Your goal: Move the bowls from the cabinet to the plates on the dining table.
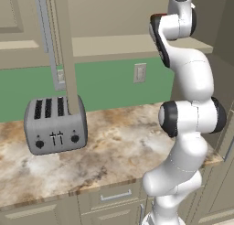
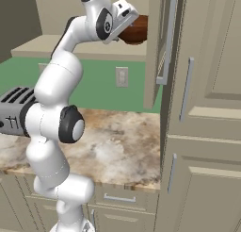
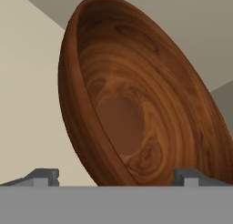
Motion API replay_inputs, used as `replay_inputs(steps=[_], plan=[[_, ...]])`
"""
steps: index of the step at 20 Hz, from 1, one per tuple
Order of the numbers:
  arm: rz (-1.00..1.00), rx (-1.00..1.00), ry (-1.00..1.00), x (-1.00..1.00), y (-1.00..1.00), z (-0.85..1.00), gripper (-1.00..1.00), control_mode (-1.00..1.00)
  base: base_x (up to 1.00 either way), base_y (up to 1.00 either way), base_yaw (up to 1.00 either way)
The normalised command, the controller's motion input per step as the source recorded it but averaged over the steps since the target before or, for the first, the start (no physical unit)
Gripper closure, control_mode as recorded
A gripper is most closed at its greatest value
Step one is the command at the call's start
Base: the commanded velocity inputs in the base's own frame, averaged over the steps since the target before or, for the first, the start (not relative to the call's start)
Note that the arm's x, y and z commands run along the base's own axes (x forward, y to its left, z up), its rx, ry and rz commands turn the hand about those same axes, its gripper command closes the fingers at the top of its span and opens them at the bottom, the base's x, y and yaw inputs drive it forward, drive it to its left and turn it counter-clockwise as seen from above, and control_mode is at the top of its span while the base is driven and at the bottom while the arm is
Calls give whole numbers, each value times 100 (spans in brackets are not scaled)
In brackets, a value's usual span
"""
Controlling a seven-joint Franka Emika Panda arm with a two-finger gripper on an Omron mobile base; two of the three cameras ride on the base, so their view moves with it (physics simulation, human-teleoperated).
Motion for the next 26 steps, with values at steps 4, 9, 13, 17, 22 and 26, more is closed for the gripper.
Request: replay_inputs(steps=[4,9,13,17,22,26], plan=[[0,0,0,0,0,0,100,-100,0,0,0],[0,0,0,0,0,0,100,-100,0,0,0],[0,0,0,0,0,0,100,-100,0,0,0],[0,0,0,-4,0,0,100,-100,0,0,0],[0,0,0,-9,1,0,100,-100,0,0,0],[0,0,-2,-33,0,0,100,-100,0,0,0]])
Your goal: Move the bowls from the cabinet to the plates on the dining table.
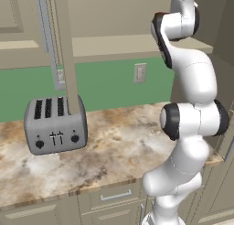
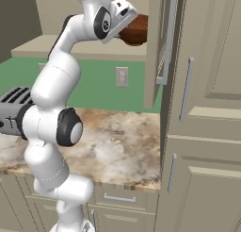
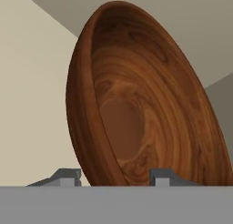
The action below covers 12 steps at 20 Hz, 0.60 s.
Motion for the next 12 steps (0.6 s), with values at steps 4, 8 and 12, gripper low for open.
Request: replay_inputs(steps=[4,8,12], plan=[[0,0,-4,-47,0,0,100,-100,0,0,0],[0,0,-3,-47,0,0,100,-100,0,0,0],[2,0,-6,-49,6,-4,100,-100,0,0,0]])
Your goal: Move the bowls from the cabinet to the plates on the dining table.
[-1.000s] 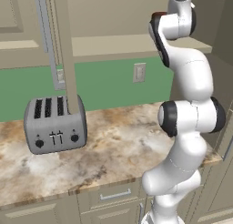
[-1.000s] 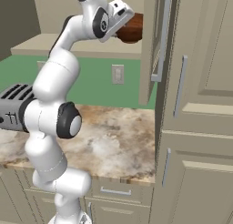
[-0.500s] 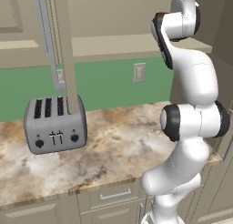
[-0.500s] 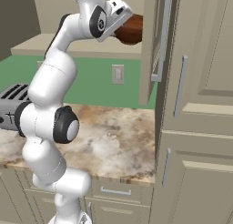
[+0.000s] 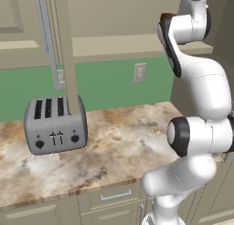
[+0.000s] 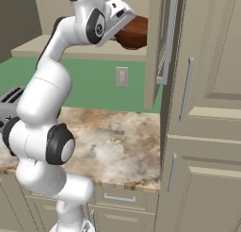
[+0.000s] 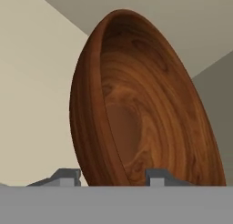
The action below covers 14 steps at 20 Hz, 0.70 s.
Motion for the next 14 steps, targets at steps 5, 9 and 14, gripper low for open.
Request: replay_inputs(steps=[5,9,14], plan=[[4,0,-10,-63,30,0,100,-100,0,0,0],[4,0,-9,-88,47,0,100,-100,0,0,0],[0,-4,-6,-100,47,0,100,-100,0,0,0]])
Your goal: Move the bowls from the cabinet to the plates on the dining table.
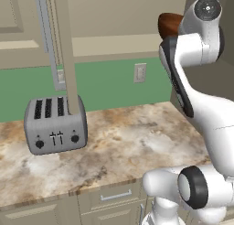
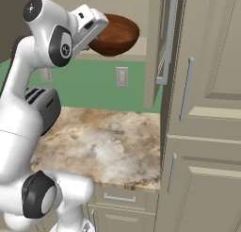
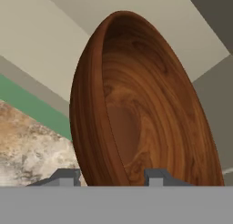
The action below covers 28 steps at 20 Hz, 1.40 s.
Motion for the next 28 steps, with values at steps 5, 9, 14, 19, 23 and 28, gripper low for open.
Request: replay_inputs(steps=[5,9,14,19,23,28], plan=[[1,-4,-1,-99,44,2,100,-100,0,0,0],[2,0,0,-86,30,17,100,-100,0,0,0],[1,0,0,-95,21,21,100,-100,0,0,0],[4,0,1,-100,22,19,100,-100,0,0,0],[10,0,10,-92,24,22,100,-100,0,0,0],[12,0,12,-82,4,3,100,-100,0,0,0]])
